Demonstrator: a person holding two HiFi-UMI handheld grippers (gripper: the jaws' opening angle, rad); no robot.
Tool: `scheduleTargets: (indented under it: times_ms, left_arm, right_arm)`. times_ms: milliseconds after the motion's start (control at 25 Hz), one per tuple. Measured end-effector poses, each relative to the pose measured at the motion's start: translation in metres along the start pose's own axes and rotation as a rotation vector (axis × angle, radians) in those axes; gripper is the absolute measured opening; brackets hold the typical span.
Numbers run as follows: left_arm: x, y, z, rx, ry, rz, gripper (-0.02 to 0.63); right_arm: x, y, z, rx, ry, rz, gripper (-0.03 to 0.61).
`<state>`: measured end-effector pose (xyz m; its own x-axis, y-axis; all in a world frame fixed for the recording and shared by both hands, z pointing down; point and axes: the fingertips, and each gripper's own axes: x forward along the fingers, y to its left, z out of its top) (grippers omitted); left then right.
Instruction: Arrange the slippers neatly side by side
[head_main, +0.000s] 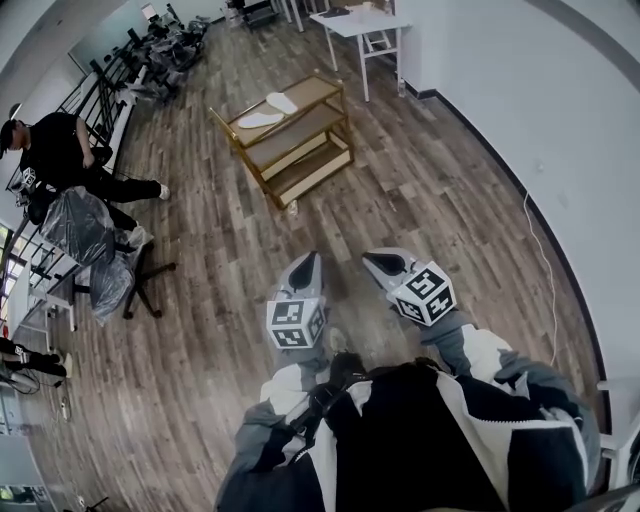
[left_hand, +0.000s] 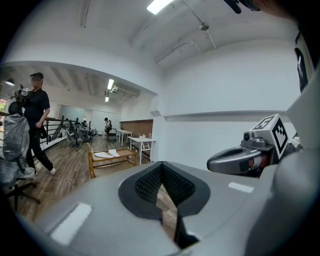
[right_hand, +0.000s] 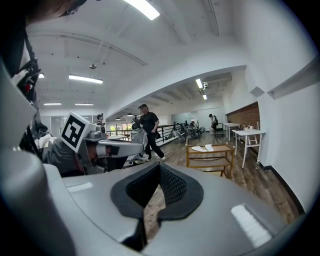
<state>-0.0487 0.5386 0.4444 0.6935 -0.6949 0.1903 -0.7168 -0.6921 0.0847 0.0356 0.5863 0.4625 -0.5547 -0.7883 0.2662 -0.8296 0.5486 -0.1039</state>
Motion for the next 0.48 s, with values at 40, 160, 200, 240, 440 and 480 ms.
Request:
scheduleTargets:
  times_ms: [40, 160, 200, 240, 440, 480]
  left_arm:
    - [0.007, 0.007, 0.000, 0.000, 0.001, -0.006, 0.015]
    - [0.027, 0.030, 0.009, 0.000, 0.003, -0.030, 0.015]
    - [0.034, 0.038, 0.014, 0.000, 0.001, -0.039, 0.015]
    - [0.041, 0.047, 0.018, 0.002, -0.001, -0.047, 0.015]
    - [0.069, 0.096, 0.042, 0.029, -0.022, -0.087, 0.015]
    - [0.073, 0.106, 0.047, 0.031, -0.023, -0.091, 0.015]
  right_arm:
    - [0.007, -0.005, 0.002, 0.000, 0.001, -0.006, 0.005]
    - [0.033, -0.018, 0.014, 0.000, 0.001, -0.024, 0.005]
    - [0.043, -0.022, 0.019, 0.000, 0.000, -0.030, 0.005]
    - [0.053, -0.026, 0.025, -0.002, -0.001, -0.034, 0.005]
    - [0.108, -0.040, 0.059, -0.016, -0.017, -0.056, 0.005]
    - [0.118, -0.042, 0.063, -0.018, -0.019, -0.061, 0.005]
